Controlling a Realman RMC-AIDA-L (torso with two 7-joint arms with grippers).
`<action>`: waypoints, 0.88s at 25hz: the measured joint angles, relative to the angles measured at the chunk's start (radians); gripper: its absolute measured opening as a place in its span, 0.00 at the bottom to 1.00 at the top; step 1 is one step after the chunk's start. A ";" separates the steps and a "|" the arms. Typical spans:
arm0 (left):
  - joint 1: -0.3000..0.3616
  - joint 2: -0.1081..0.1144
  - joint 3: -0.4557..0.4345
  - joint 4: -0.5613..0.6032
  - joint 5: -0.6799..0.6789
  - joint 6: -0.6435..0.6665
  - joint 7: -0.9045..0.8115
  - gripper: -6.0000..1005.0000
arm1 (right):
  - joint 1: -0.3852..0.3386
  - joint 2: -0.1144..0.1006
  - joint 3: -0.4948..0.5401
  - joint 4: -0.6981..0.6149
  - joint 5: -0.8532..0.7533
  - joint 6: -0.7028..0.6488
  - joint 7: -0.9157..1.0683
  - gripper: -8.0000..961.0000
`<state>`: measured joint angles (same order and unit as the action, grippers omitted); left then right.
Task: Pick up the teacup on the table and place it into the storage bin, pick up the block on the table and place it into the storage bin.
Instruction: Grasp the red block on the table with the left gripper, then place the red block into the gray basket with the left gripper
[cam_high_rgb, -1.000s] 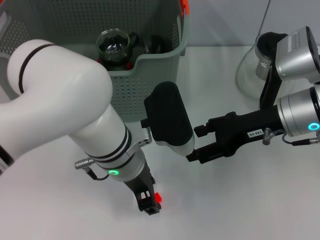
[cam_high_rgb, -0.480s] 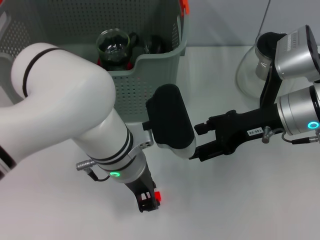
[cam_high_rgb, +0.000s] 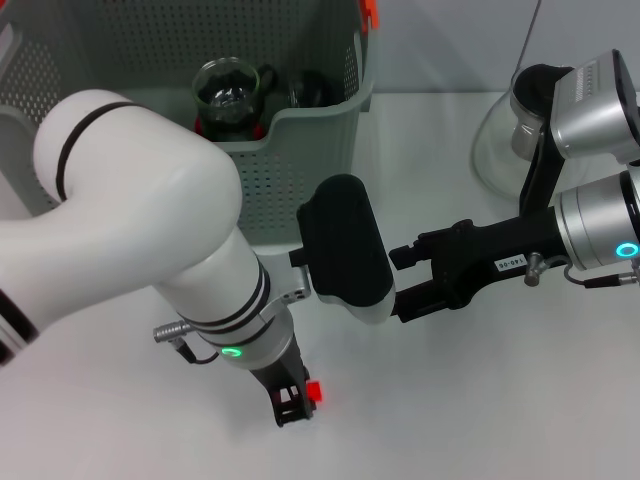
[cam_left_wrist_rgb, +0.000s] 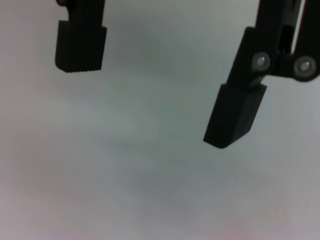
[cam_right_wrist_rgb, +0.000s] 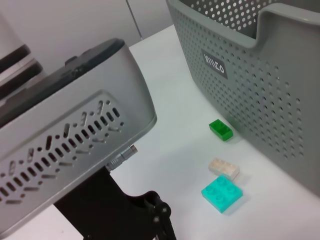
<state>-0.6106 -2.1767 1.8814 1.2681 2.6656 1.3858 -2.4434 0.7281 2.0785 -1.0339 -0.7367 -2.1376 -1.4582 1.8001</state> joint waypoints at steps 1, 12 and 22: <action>0.000 0.000 0.000 0.000 0.001 0.000 0.000 0.35 | 0.000 0.000 0.000 -0.001 0.000 0.000 0.000 0.92; 0.006 0.000 -0.023 0.048 0.000 0.046 0.000 0.19 | -0.004 0.000 0.000 -0.002 0.001 -0.001 -0.001 0.92; 0.053 0.008 -0.521 0.260 -0.153 0.308 0.103 0.19 | -0.006 -0.002 0.000 0.000 -0.001 -0.001 -0.003 0.92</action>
<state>-0.5579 -2.1684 1.3609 1.5279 2.5129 1.6938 -2.3409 0.7226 2.0766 -1.0339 -0.7367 -2.1385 -1.4597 1.7975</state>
